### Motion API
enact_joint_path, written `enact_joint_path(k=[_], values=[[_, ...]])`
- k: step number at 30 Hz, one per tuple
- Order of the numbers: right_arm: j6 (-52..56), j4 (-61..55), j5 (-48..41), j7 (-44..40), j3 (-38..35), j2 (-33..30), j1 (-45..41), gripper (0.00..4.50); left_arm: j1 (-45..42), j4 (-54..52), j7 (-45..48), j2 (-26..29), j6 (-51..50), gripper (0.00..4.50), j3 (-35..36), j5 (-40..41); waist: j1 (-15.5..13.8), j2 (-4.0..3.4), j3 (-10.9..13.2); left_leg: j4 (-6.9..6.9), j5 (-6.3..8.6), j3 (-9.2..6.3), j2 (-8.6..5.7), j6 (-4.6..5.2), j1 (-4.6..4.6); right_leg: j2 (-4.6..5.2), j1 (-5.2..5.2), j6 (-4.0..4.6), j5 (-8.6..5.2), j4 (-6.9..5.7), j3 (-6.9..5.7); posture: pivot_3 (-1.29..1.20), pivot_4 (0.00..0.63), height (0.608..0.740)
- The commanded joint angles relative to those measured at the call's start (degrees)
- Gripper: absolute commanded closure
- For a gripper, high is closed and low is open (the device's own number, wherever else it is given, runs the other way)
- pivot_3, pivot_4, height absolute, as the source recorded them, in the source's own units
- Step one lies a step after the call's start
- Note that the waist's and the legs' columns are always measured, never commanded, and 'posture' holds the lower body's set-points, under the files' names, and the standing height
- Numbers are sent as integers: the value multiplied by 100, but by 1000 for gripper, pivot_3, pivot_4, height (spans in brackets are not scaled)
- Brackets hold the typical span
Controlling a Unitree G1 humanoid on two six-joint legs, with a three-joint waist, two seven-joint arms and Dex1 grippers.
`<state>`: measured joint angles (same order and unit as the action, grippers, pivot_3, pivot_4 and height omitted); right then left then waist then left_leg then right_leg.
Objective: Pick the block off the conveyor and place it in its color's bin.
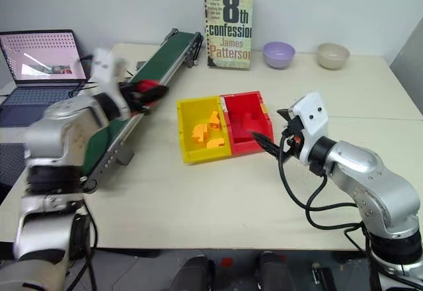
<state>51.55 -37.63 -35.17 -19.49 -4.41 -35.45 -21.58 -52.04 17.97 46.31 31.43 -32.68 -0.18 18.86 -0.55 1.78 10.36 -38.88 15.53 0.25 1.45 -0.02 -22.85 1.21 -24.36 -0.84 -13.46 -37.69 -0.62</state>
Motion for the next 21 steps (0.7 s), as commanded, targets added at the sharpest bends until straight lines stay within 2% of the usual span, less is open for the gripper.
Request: enact_joint_path(k=[1,7,10,12,13,15,21], values=[[189,-656,-75,319,-335,53,307,0,-850,1273,726,-667,1183,2961,-738,-544,-31,0,0,0,0,1,0,0,-3,-1,1,0,0,3,0,0,150,740],[522,-1116,-88,793,-387,308,553,0,-1687,3489,986,-1382,2677,2961,-1038,-1196,95,0,1,1,2,20,-8,3,-2,-22,-5,-2,-2,6,5,0,150,740],[706,-1378,-93,1056,-454,430,669,0,-2026,4515,730,-1623,3382,2961,-1020,-1530,77,-1,1,5,2,-1,12,4,-4,-52,-8,-14,-10,0,1,0,150,740],[805,-1489,-109,1146,-544,460,725,0,-2189,4870,660,-1723,3595,2259,-866,-1555,62,-1,1,5,2,-6,14,4,-6,-58,-8,-17,-13,-2,-3,0,150,740],[842,-1528,-111,1174,-583,461,748,0,-2241,4974,686,-1756,3682,2241,-808,-1551,62,-1,1,5,2,-7,13,4,-7,-58,-9,-20,-14,-2,-3,0,150,740],[899,-1572,-121,1208,-619,464,761,0,-2308,5131,734,-1792,3817,1750,-735,-1578,61,-1,1,4,2,-4,11,4,-10,-57,-8,-20,-15,2,-2,0,150,740],[979,-1543,-213,1140,-687,380,681,0,-2504,5294,668,-1723,3933,641,-436,-1608,67,-1,1,3,2,4,6,4,-7,-45,-8,-19,-14,4,0,0,150,740]])
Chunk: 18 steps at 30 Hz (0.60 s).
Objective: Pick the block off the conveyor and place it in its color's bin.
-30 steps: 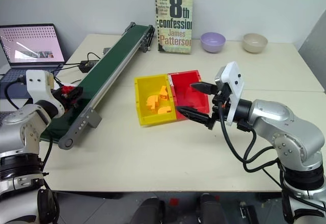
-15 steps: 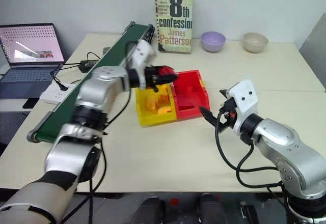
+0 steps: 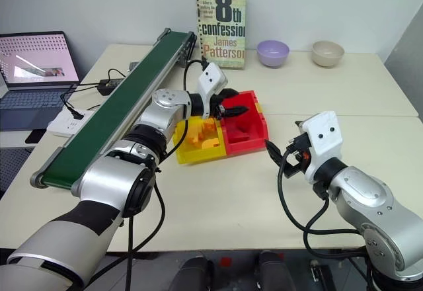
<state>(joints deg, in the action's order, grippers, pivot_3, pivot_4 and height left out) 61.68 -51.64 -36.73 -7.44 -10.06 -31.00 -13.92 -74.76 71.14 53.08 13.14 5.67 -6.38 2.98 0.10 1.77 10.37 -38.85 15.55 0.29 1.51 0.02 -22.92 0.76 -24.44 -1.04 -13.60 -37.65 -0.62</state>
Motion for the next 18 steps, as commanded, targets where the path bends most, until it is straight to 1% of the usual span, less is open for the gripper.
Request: enact_joint_path(k=[1,2,3,6,9,13,15,18], values=[[-43,-113,-68,-102,-112,-95,-113,0,-241,-39,44,177,76,468,220,-22,6,0,0,0,0,0,0,0,1,0,0,0,0,0,0,0,150,740],[-57,-71,-76,-145,-105,-131,-146,0,-243,-65,100,264,46,212,257,-20,10,0,0,0,0,0,0,0,3,0,0,-1,-1,-2,0,0,150,740],[-77,-29,-80,-200,-99,-172,-172,0,-227,-104,187,370,10,69,284,-18,14,0,0,0,0,0,0,0,3,-2,0,-1,-1,-2,0,0,150,740],[-179,157,-75,-460,-72,-341,-274,0,-86,-336,663,769,-139,69,293,-11,28,0,0,0,0,1,4,0,6,-9,0,1,0,-7,-1,0,150,740],[-374,484,-83,-953,-2,-629,-443,0,329,-1037,1252,1337,-353,69,183,-60,43,-2,1,2,0,1,10,0,9,-16,-1,7,2,-10,-1,0,150,740],[-711,990,-138,-1784,168,-990,-688,0,1251,-2893,1885,2104,-1710,69,423,451,58,-3,1,4,0,-3,16,0,13,-16,0,28,6,-17,4,0,150,740],[-859,1287,-166,-2178,248,-1116,-853,0,1897,-4020,1877,2515,-2359,69,622,691,70,-3,1,4,0,-12,20,0,10,-16,-1,30,7,-18,5,0,150,740],[-1018,1647,-172,-2567,318,-1212,-1041,0,2712,-5375,1757,2929,-3233,69,894,1029,82,-3,2,3,0,-23,27,0,9,-9,-2,30,6,-20,5,0,150,740]])
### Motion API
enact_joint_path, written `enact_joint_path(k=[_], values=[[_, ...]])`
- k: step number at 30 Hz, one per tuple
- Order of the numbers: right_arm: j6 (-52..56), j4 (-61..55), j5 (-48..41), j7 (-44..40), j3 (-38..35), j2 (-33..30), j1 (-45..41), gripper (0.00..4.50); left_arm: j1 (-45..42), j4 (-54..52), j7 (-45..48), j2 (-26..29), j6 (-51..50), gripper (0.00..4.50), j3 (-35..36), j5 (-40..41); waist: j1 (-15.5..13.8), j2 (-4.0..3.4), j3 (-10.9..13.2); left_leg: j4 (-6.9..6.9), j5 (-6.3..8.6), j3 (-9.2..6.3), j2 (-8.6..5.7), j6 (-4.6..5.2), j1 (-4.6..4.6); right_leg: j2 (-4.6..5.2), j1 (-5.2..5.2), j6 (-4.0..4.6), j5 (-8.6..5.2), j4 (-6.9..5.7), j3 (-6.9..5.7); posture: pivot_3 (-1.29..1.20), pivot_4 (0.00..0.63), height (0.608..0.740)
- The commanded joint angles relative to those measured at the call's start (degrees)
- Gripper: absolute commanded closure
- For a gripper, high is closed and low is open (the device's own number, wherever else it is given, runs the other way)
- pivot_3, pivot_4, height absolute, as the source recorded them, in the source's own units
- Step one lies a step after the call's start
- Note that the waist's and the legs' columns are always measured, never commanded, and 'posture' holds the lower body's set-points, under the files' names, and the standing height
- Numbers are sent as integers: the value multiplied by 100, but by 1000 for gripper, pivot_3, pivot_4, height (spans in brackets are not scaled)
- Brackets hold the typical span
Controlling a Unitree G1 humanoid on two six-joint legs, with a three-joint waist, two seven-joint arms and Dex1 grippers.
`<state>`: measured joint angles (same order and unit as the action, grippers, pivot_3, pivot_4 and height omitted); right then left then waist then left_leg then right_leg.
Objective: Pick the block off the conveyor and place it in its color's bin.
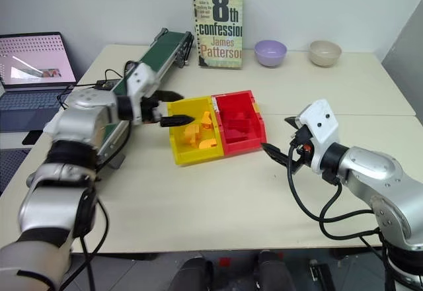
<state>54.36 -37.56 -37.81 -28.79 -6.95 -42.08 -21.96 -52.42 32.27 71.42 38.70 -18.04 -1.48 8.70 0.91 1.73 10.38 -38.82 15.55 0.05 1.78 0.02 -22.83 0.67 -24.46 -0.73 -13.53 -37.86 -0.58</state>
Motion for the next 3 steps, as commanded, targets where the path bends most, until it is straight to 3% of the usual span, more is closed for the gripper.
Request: enact_joint_path(k=[1,3], values=[[-355,378,-54,-593,29,-153,-293,0,807,-1951,-79,540,-1085,69,488,547,-3,0,0,0,0,-1,1,0,1,3,0,0,0,1,1,0,150,740],[-553,689,68,-914,162,-255,-426,0,1492,-2900,-161,830,-1650,69,733,819,-8,0,0,0,0,-3,3,0,3,18,1,-2,-1,-2,2,0,150,740]])
